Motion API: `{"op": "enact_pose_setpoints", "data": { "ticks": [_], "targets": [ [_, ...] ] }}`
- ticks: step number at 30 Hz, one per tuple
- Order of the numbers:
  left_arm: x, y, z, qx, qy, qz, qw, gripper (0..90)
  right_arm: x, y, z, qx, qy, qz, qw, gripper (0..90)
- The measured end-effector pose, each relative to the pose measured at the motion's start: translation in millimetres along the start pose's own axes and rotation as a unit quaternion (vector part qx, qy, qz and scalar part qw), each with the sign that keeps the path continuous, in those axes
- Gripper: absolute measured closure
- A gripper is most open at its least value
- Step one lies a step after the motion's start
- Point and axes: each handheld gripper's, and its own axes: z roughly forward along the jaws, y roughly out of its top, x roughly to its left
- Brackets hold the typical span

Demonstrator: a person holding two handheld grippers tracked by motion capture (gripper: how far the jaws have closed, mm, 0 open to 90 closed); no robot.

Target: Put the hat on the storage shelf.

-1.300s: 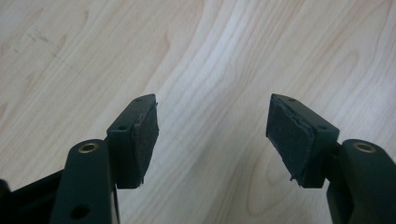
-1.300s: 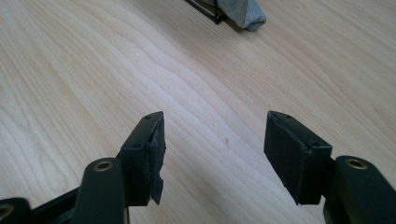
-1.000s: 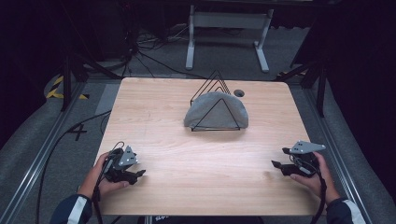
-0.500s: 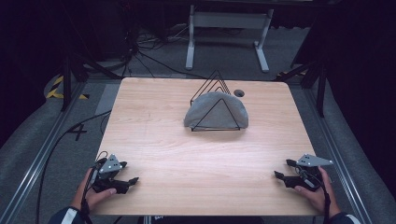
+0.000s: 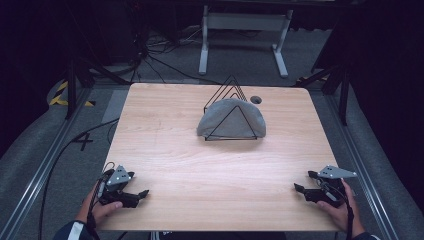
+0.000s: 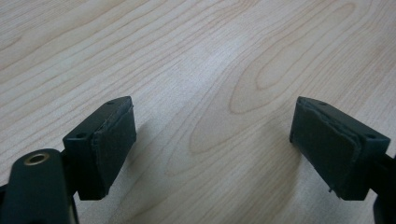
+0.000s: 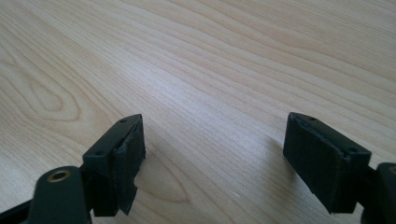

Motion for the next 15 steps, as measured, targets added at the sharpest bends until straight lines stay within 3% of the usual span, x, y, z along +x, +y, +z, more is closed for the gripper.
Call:
{"op": "enact_pose_setpoints", "data": {
  "ticks": [15],
  "targets": [
    [0.7,1.0,0.6,0.005,0.001,0.0,1.0,13.2,-0.6,0.0,0.1,0.003,-0.004,-0.001,1.0,19.8]
  ]
}}
